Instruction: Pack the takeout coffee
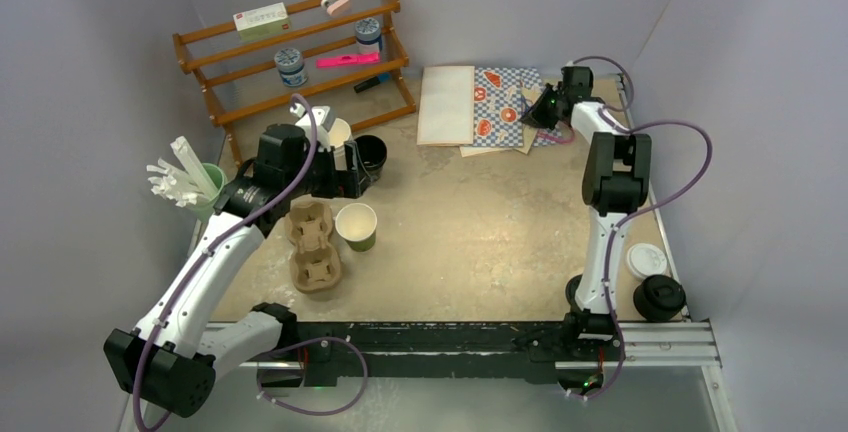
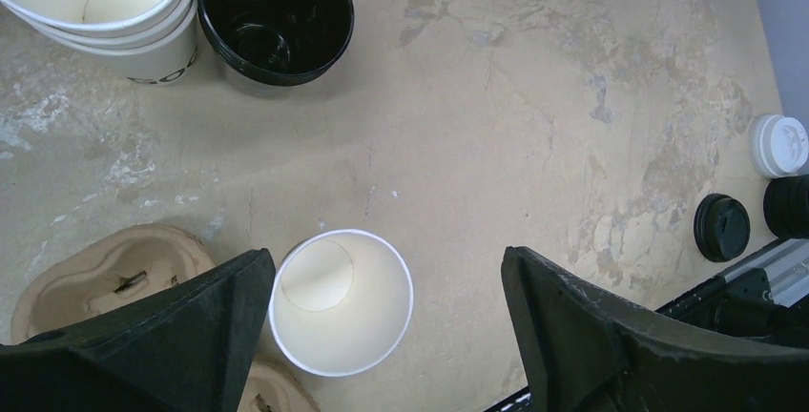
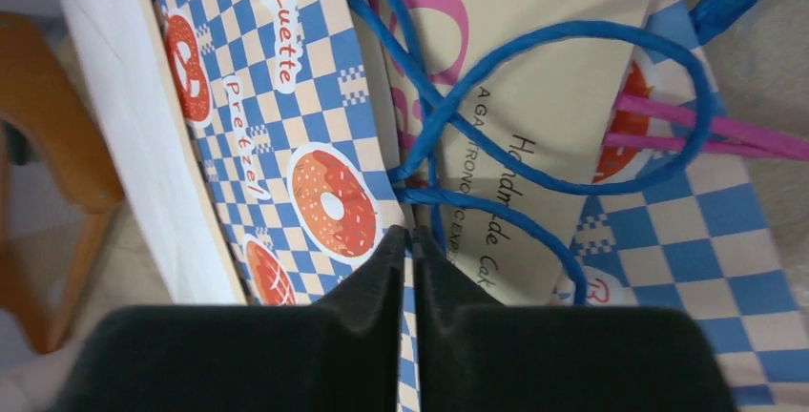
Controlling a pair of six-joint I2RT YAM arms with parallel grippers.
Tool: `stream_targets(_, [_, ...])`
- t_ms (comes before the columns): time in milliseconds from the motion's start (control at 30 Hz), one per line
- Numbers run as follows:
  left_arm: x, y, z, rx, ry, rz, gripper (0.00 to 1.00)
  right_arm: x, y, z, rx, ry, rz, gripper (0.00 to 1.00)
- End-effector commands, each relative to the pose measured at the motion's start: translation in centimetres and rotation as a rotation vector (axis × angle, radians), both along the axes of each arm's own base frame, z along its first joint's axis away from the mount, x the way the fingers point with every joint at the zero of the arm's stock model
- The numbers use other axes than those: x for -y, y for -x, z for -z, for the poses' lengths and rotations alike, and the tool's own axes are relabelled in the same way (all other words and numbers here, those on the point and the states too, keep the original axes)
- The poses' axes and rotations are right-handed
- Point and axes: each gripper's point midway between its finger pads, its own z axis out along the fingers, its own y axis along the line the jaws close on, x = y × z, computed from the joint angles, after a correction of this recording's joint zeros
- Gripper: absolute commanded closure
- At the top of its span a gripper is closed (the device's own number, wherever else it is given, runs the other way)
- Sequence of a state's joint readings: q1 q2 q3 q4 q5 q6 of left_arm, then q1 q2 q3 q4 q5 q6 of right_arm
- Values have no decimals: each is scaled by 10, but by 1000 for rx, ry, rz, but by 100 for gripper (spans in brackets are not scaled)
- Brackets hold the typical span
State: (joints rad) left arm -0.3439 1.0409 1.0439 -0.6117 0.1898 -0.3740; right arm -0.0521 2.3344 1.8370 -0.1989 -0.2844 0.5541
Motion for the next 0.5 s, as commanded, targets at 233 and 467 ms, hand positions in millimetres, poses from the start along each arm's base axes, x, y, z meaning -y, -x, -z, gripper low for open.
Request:
stream_targets(233, [6,-8,-40,113,20,38,9,-15,6,-133,313,-157,-81,100])
stream_targets(467, [17,-2,-51,118,86,77,9,-15,42,-147,299,-163,-81,65])
